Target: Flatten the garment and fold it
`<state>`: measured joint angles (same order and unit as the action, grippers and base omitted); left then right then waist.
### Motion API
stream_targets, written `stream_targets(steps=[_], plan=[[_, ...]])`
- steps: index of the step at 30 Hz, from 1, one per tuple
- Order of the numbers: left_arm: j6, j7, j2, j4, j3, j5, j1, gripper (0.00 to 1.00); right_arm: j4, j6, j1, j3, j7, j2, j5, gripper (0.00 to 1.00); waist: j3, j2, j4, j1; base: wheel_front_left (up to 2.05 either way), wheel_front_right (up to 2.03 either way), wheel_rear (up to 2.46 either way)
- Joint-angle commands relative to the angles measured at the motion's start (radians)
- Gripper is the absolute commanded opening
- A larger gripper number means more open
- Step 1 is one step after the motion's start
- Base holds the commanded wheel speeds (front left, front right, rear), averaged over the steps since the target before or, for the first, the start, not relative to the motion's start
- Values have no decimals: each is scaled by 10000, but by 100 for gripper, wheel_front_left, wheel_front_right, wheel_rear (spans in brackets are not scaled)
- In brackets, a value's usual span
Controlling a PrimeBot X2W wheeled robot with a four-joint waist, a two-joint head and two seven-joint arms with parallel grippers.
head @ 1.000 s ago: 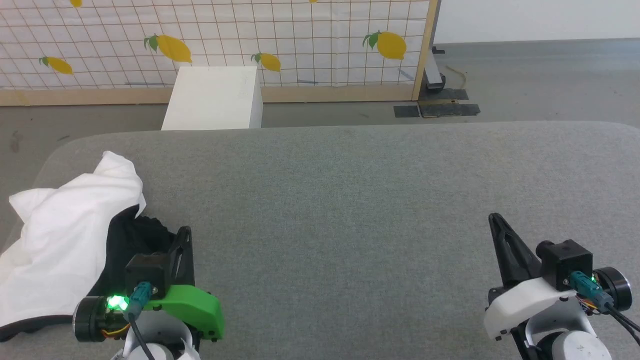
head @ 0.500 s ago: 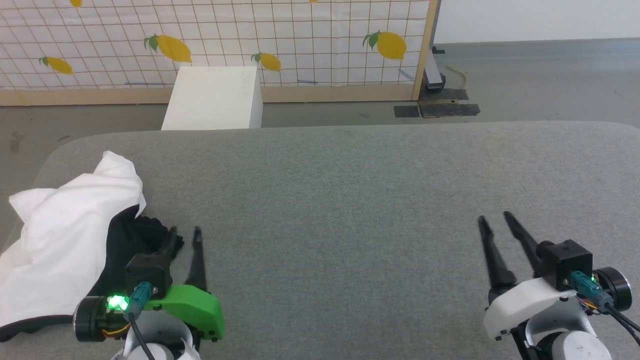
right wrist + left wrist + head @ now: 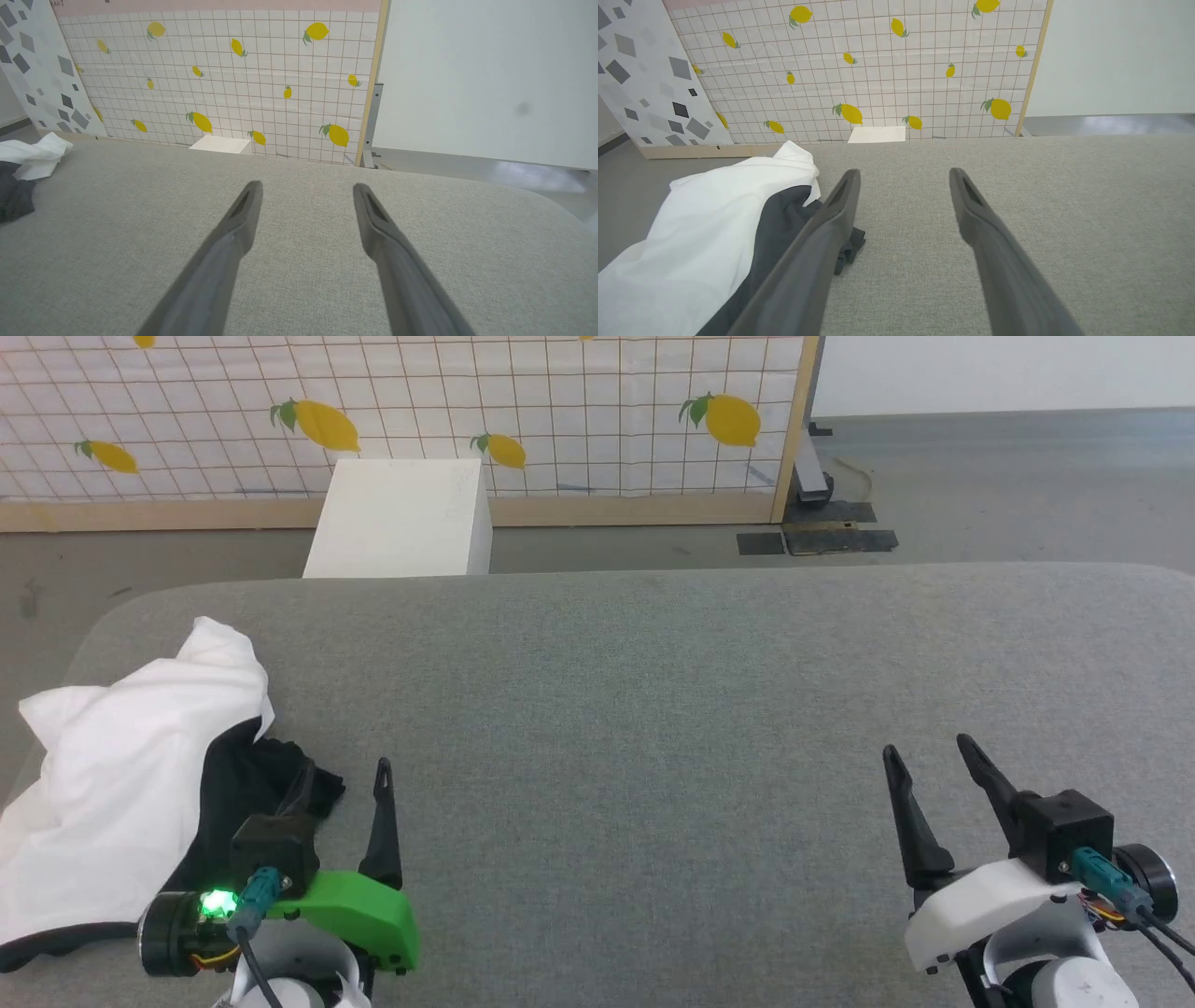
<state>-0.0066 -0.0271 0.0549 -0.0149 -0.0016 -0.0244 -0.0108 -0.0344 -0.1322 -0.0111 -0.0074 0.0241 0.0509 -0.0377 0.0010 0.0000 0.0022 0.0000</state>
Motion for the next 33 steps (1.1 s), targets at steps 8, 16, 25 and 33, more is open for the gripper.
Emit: stream_targets(steps=[8,16,25,33], plan=[[136,-237,-9,-100,64,-123,20,100,-237,3,43,-93,257,-1,-268,100,-39,0,187,0,0,0,0],[213,-401,-12,-129,175,-200,89,100,-367,4,126,-137,422,-2,-403,100,-97,0,702,0,0,0,0],[290,-583,-15,-173,310,-320,217,100,-547,5,152,-136,605,-2,-617,100,-116,0,1509,0,0,0,0],[365,-752,-18,-244,431,-425,310,100,-723,6,163,-133,774,-3,-810,100,-159,0,2263,0,0,0,0]])
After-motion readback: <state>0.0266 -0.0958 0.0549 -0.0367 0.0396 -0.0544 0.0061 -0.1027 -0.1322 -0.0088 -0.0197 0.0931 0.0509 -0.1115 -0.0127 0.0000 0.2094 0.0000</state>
